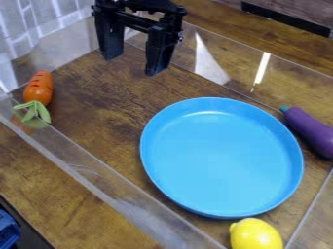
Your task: Remove the lemon from the blue tray and put it on the table
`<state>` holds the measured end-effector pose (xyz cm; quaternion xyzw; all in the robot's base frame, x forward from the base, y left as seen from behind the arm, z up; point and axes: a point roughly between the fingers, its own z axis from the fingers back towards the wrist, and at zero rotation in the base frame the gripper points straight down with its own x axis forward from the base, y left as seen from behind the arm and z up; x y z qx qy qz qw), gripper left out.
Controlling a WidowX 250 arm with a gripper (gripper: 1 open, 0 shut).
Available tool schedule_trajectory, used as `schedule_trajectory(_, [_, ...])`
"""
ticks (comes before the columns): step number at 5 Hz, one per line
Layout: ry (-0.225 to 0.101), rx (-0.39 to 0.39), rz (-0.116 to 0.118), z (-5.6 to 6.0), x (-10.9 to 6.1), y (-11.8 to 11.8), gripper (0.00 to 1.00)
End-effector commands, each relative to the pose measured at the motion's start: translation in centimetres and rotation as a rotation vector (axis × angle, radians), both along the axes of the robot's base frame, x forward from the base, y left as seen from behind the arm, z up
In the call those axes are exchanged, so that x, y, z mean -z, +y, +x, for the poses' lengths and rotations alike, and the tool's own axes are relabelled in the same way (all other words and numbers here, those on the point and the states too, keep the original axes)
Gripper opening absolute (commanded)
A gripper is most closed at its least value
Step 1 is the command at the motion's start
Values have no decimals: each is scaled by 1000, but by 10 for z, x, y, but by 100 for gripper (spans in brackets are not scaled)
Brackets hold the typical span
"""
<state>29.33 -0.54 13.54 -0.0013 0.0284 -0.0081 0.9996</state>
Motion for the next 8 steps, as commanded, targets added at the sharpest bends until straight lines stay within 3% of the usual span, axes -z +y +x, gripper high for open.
schedule_trajectory(1, [15, 6, -3, -1, 7, -4, 100])
schedule_trajectory(4, [-6, 168, -27, -16, 47, -107, 100])
schedule_trajectory(5, [-21, 187, -32, -17, 70, -134, 100])
schedule_trajectory(6, [-11, 231, -25, -22, 93, -155, 100])
schedule_trajectory(8, [15, 266, -21, -26, 119, -170, 100])
